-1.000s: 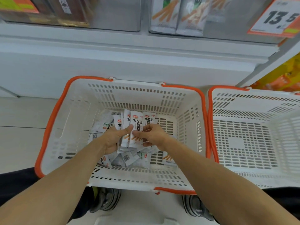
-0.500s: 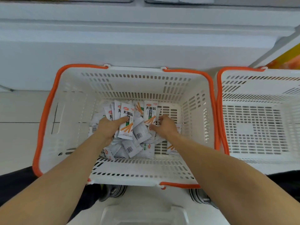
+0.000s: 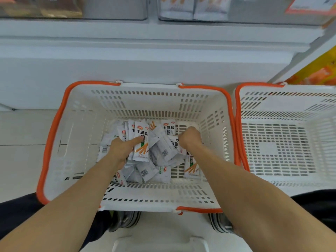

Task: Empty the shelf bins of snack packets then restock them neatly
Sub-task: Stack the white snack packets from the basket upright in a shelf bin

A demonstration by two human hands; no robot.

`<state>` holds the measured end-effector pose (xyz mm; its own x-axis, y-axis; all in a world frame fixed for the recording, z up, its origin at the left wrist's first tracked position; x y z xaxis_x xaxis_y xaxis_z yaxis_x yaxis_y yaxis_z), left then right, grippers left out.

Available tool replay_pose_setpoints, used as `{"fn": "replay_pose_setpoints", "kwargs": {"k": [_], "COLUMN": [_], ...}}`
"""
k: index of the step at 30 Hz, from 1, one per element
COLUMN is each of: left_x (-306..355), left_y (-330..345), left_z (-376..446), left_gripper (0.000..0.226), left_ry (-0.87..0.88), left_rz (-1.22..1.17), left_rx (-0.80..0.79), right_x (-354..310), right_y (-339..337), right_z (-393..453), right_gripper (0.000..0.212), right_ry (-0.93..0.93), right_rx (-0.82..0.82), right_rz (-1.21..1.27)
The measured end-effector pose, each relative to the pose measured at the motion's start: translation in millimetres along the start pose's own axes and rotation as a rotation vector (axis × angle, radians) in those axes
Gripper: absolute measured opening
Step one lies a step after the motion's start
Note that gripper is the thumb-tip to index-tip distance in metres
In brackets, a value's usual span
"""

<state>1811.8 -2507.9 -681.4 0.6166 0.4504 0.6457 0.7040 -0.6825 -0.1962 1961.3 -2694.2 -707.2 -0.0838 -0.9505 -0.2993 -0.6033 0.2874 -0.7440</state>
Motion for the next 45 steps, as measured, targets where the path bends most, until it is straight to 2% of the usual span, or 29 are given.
{"fn": "replay_pose_setpoints", "kwargs": {"k": [2, 8, 11, 13, 15, 18, 20, 21, 23, 25, 27, 28, 29, 31, 32, 33, 35, 37, 38, 40, 43, 45], "left_x": [7.6, 44.9, 75.9, 100.5, 123.5, 148.4, 158.7, 162.6, 170.1, 178.4, 192.0, 200.3, 209.7, 231.8, 243.2, 253.6, 263.9, 263.8, 261.7, 260.0, 263.0, 264.9], "left_y": [6.6, 29.6, 33.8, 36.9, 41.3, 50.8, 59.7, 64.4, 72.5, 76.3, 77.3, 77.8, 77.5, 76.4, 74.6, 71.7, 65.8, 62.1, 61.8, 63.4, 65.5, 66.0], "left_z": [-7.2, -42.1, -71.0, -93.2, -120.6, -161.4, -182.3, -190.8, -204.0, -214.9, -222.6, -225.7, -229.4, -236.9, -239.2, -242.0, -249.5, -250.7, -249.9, -246.8, -243.7, -241.2], "left_gripper": [0.020, 0.018, 0.017, 0.029, 0.040, 0.041, 0.056, 0.063, 0.053, 0.049, 0.068, 0.070, 0.062, 0.042, 0.041, 0.045, 0.048, 0.044, 0.045, 0.044, 0.033, 0.047], "left_ry": [0.006, 0.043, 0.083, 0.100, 0.101, 0.144, 0.160, 0.160, 0.160, 0.163, 0.190, 0.208, 0.235, 0.300, 0.335, 0.364, 0.420, 0.481, 0.498, 0.504, 0.534, 0.602], "left_rz": [-0.027, -0.141, -0.117, -0.053, 0.024, 0.029, -0.031, -0.053, -0.075, -0.108, -0.136, -0.108, -0.054, 0.062, 0.085, 0.086, 0.050, -0.004, -0.029, -0.053, -0.057, -0.075], "left_rx": [-0.012, -0.082, -0.217, -0.369, -0.524, -0.705, -0.799, -0.821, -0.823, -0.798, -0.796, -0.781, -0.756, -0.660, -0.608, -0.570, -0.554, -0.559, -0.559, -0.565, -0.517, -0.424], "right_x": [-3.8, -35.9, -53.2, -61.5, -68.0, -70.7, -66.3, -64.0, -63.1, -66.3, -72.0, -74.7, -77.3, -78.9, -78.9, -79.4, -80.7, -83.2, -85.0, -88.9, -91.0, -93.6], "right_y": [-27.6, -140.3, -202.2, -239.1, -268.7, -297.9, -307.8, -310.0, -310.0, -306.3, -305.6, -306.8, -307.5, -311.1, -313.8, -315.5, -312.7, -304.9, -301.0, -297.1, -298.9, -299.1], "right_z": [-6.8, -55.4, -93.2, -125.3, -152.2, -168.4, -172.3, -173.7, -174.7, -172.2, -173.9, -176.5, -176.5, -178.8, -178.9, -179.4, -189.2, -197.4, -199.4, -199.8, -195.4, -191.5], "right_gripper": [0.015, 0.023, 0.016, 0.016, 0.019, 0.026, 0.039, 0.045, 0.055, 0.057, 0.056, 0.057, 0.058, 0.062, 0.061, 0.054, 0.031, 0.021, 0.023, 0.031, 0.031, 0.028], "right_ry": [-0.084, -0.477, -0.694, -0.800, -0.825, -0.825, -0.807, -0.798, -0.778, -0.773, -0.782, -0.783, -0.763, -0.628, -0.535, -0.464, -0.432, -0.483, -0.506, -0.555, -0.643, -0.678], "right_rx": [-0.023, -0.040, -0.047, -0.028, 0.028, 0.220, 0.397, 0.474, 0.562, 0.590, 0.603, 0.612, 0.618, 0.528, 0.386, 0.168, -0.281, -0.533, -0.599, -0.631, -0.553, -0.486], "right_rz": [-0.099, -0.355, -0.385, -0.312, -0.187, -0.006, 0.104, 0.156, 0.261, 0.378, 0.496, 0.561, 0.638, 0.844, 0.947, 1.003, 0.908, 0.853, 0.884, 0.945, 0.924, 0.861]}}
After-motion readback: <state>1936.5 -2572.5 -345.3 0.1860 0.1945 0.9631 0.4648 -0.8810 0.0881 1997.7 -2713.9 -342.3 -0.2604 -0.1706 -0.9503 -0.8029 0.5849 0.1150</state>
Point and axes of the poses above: each hand's wrist, its own z-axis towards the middle knuckle, its own y-axis out of the palm, x = y × z, the point moved 2 cm from there along z, towards the middle knuckle, and after that the axes turned 7 degrees about x, right-handed, at the moved point
